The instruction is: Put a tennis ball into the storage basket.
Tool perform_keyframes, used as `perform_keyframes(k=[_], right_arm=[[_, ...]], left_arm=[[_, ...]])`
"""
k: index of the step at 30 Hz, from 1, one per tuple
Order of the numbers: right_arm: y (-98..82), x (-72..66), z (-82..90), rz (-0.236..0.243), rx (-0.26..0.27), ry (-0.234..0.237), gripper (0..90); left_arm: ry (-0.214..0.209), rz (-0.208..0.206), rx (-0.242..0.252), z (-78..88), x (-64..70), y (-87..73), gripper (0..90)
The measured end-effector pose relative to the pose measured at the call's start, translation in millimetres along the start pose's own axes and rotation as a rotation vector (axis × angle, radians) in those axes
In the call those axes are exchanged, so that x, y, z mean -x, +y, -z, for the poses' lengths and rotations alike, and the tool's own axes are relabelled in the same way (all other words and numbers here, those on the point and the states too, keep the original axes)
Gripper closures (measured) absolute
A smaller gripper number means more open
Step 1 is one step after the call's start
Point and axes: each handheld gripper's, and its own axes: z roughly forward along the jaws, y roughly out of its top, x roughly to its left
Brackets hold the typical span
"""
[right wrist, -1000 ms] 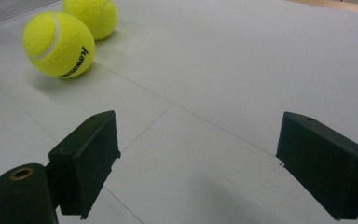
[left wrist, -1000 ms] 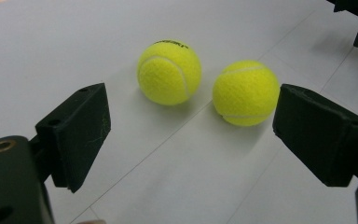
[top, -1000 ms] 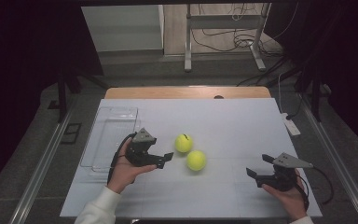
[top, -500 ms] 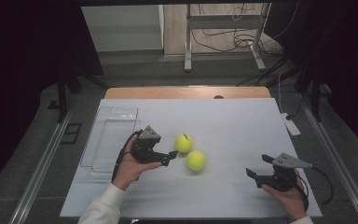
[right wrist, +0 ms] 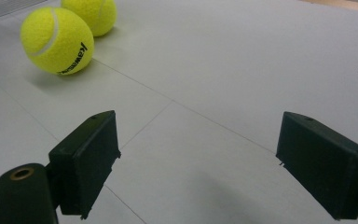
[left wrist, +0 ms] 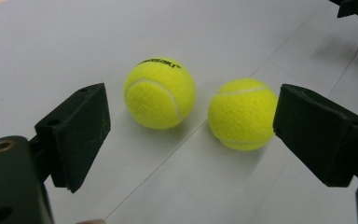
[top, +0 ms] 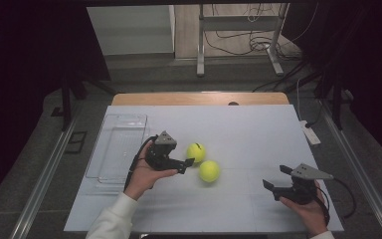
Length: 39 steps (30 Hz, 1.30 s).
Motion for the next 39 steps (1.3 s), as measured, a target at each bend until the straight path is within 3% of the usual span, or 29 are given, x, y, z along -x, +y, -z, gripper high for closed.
perform_keyframes(k=[15, 39], right_arm=[[1.0, -1.3, -1.5, 0.003, 0.000, 0.005, 13.0], [0.4, -0.9, -2.0, 0.004, -0.003, 0.006, 13.0]], left_arm=[[0.018, 0.014, 0.013, -5.8, -6.2, 7.6, 12.4], [0.014, 0.016, -0.020, -29.2, -15.1, 20.3, 12.3]])
